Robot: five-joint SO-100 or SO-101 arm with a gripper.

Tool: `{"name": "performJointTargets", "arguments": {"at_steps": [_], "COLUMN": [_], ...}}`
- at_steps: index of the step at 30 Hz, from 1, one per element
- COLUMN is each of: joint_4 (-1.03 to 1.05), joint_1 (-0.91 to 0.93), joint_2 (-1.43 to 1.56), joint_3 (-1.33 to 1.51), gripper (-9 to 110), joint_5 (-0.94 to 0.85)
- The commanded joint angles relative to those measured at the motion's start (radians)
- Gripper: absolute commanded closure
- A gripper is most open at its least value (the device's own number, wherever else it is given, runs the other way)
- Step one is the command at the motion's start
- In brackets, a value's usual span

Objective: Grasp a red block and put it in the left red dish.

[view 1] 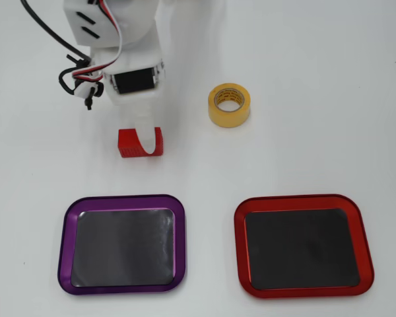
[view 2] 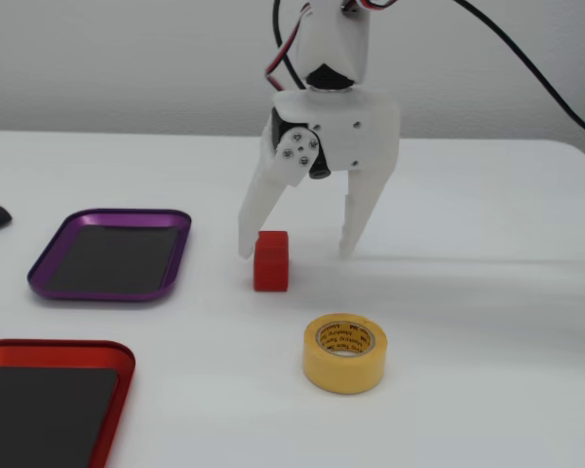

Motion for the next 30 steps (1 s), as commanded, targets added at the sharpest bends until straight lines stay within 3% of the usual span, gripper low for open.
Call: {"name": "performJointTargets", "arguments": {"at_steps": [1, 14, 22, 30], "joint_4": [-0.031, -0.084, -0.080, 0.143], "joint_1": [0.014, 0.008, -0.003, -0.051], "joint_2": [-0.002, -0.074, -0.057, 0.002], "joint_3": [-0.035, -0.037, -0.057, -0.348], "gripper": [72, 72, 102, 102], "joint_5": [-0.008, -0.005, 0.002, 0.049]}}
